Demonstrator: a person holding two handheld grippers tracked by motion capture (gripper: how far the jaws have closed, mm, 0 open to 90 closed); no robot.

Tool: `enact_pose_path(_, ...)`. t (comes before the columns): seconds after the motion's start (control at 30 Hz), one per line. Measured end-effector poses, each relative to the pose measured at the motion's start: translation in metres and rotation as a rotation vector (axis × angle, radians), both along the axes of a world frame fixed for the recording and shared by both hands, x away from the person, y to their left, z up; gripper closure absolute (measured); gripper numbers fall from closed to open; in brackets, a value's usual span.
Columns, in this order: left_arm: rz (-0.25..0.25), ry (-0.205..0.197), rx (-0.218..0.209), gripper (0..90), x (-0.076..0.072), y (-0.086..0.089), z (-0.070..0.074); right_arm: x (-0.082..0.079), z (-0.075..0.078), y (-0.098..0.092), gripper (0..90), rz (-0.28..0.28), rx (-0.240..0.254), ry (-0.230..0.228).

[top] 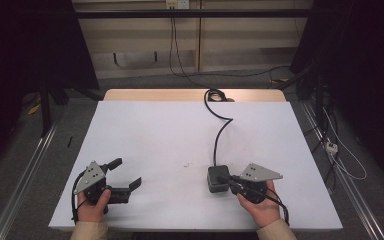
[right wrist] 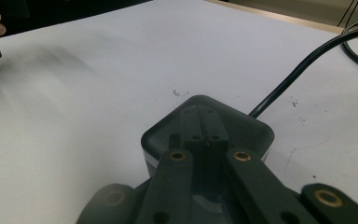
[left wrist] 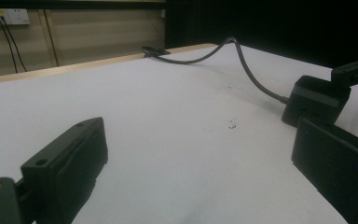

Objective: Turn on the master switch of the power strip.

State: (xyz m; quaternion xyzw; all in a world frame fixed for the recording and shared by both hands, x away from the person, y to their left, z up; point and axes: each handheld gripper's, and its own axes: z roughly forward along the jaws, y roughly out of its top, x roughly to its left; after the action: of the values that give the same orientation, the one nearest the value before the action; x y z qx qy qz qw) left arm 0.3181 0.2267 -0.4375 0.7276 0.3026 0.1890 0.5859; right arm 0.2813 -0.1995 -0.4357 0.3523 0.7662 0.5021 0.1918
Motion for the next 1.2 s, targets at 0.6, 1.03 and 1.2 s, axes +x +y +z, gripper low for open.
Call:
enact_pose_path(0.6, 0.005, 0.001, -0.001, 3.2, 0.0002, 0.0019, 0.0000, 0.0012, -0.0002, -0.0025, 90.0, -0.008, 0.046, 0.024)
enact_pose_path(1.03, 0.015, 0.004, -0.006, 3.2, -0.0006, 0.0037, 0.0003, 0.0023, 0.0012, -0.0061, 90.0, -0.009, 0.067, 0.039)
enact_pose_path(1.2, 0.008, 0.001, 0.003, 3.2, 0.0000, 0.0028, 0.0001, 0.0026, 0.0026, -0.0076, 78.8, -0.007, 0.095, 0.041)
